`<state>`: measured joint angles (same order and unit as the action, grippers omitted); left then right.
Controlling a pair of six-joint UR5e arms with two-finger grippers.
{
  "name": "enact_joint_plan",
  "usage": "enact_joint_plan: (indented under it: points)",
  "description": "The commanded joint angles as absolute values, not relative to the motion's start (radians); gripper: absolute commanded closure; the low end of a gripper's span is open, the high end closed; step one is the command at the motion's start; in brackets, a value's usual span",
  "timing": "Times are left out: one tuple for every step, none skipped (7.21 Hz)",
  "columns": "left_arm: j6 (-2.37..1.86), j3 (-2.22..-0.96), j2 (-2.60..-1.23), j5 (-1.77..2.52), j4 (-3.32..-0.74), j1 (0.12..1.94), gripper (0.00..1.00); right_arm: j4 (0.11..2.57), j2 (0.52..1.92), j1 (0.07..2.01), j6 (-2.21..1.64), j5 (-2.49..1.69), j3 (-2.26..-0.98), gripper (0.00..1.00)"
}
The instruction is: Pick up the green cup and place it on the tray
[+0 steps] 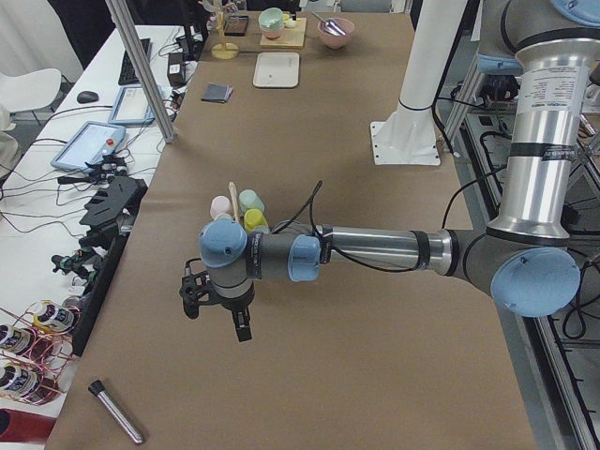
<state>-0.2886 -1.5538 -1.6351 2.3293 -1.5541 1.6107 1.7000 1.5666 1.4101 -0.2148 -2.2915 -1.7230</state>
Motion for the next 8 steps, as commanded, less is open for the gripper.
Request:
enact_joint_plan:
  points:
    - [-0.29,-1.555,-1.632,2.332,-1.552,1.611,0.02,1.7,1.566,1.41,-0.218,-2.293,-1.727,0.0]
    - [-0.29,-1.549,-1.632,2.33,-1.554,1.611,0.02,1.7,1.566,1.41,-0.219,-2.293,-1.729,0.0]
    - [-0.29,-1.549,-1.632,2.332,-1.554,1.611,0.02,1.7,1.566,1.41,-0.218,-2.295,-1.729,0.0]
    - [-0.288,-1.551,-1.632,2.333,-1.554,1.611,0.02,1.701,1.566,1.41,-0.218,-2.295,-1.726,0.0]
    - [-0.29,-1.557,-1.632,2.341,-1.554,1.614,0.02,1.701,1.556,1.381,-0.222,-2.29,-1.724,0.0]
    - [-0.291,-1.565,-1.632,2.344,-1.551,1.614,0.02,1.7,1.519,1.323,-0.222,-2.283,-1.701,0.0]
    - [-0.291,-1.569,-1.632,2.344,-1.546,1.614,0.02,1.698,1.449,1.303,-0.222,-2.283,-1.615,0.0]
    - [-0.299,-1.56,-1.64,2.339,-1.546,1.611,0.02,1.697,1.392,1.264,-0.221,-2.281,-1.542,0.0]
